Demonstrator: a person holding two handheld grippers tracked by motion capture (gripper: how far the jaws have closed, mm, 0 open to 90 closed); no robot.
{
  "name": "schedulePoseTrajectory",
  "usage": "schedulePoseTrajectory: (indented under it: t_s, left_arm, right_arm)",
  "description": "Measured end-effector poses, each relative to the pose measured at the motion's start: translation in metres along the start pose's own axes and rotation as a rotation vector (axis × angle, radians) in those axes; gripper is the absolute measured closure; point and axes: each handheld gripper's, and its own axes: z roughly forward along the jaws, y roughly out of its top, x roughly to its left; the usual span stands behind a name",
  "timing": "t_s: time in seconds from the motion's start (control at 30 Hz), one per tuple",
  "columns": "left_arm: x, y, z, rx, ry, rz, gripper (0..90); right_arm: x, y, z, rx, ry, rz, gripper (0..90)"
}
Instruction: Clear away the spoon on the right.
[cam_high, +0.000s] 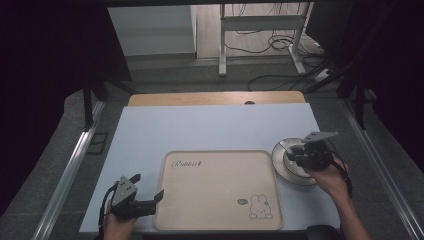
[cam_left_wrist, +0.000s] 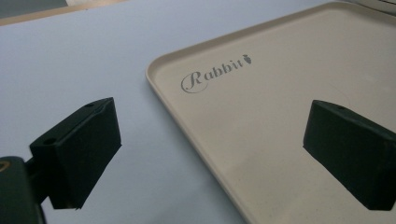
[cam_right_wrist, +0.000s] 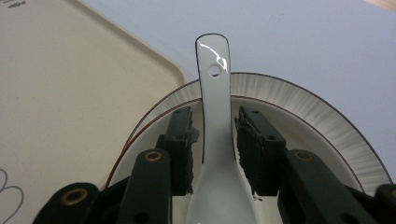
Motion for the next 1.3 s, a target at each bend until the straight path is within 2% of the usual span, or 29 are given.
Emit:
schedulePoseTrajectory:
  t_s: [0.7,0.93,1.3]
  left_arm:
    - [0.0,0.0,0.0,0.004,0.003,0.003,4.1]
    - [0.0,0.0,0.0,0.006,0.003,0.005,4.1]
    - [0.0,0.0,0.0,0.009,0.004,0.007,4.1]
  right_arm:
    - [-0.003,0.0,0.006,0.013,0.009,-0.002,75.6]
    - [-0.002,0.002,-0.002,-0.004,0.01,0.011,75.9]
    - [-0.002,0.007,-0.012,-0.026,0.013,0.002,76.2]
